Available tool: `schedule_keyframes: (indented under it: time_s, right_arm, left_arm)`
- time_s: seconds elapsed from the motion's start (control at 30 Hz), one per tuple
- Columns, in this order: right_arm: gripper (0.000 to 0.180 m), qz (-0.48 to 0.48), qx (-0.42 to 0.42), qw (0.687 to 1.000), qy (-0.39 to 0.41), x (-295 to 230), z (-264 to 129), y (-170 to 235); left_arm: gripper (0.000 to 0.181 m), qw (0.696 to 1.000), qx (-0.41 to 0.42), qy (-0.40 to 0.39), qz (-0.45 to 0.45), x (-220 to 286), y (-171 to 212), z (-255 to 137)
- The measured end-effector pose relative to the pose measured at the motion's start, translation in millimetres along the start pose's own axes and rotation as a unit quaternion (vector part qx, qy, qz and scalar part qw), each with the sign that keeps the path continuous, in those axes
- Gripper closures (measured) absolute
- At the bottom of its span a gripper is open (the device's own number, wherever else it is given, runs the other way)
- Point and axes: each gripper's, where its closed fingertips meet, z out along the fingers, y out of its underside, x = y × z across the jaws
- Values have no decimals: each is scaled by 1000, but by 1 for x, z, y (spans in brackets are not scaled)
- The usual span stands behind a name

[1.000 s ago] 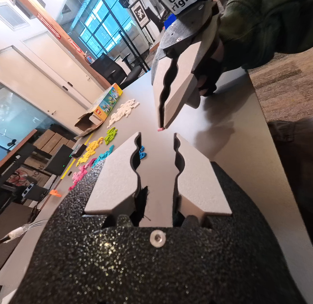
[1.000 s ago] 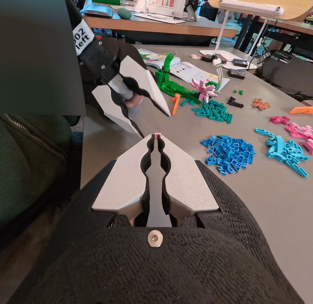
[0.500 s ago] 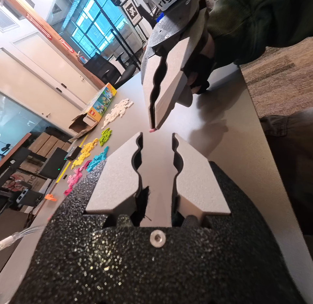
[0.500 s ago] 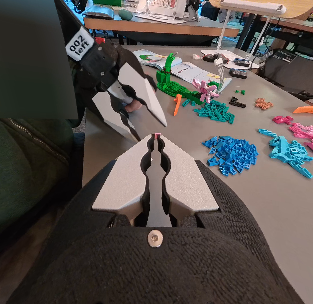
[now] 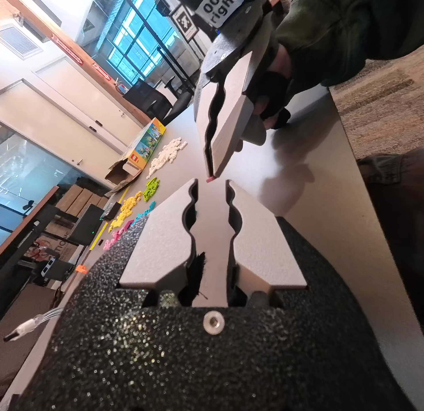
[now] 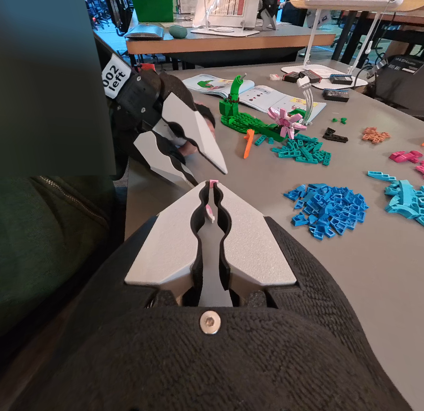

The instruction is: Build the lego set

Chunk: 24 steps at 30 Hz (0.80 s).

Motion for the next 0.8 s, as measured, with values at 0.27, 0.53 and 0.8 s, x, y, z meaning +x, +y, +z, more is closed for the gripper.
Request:
schedule_keyframes:
  time_s: [0.27, 0.53, 0.8]
  right_arm:
    - [178, 11, -13, 1000, -23, -6, 1, 4]
    - [180, 7, -12, 1000, -15, -5, 2, 3]
    - [174, -124, -18, 989, 74, 9, 0, -2]
  left_arm:
    - [173, 999, -8, 1, 44, 5, 1, 1]
    - [180, 998, -26, 9, 56, 8, 5, 3]
    - [180, 995, -51, 15, -88, -8, 14, 4]
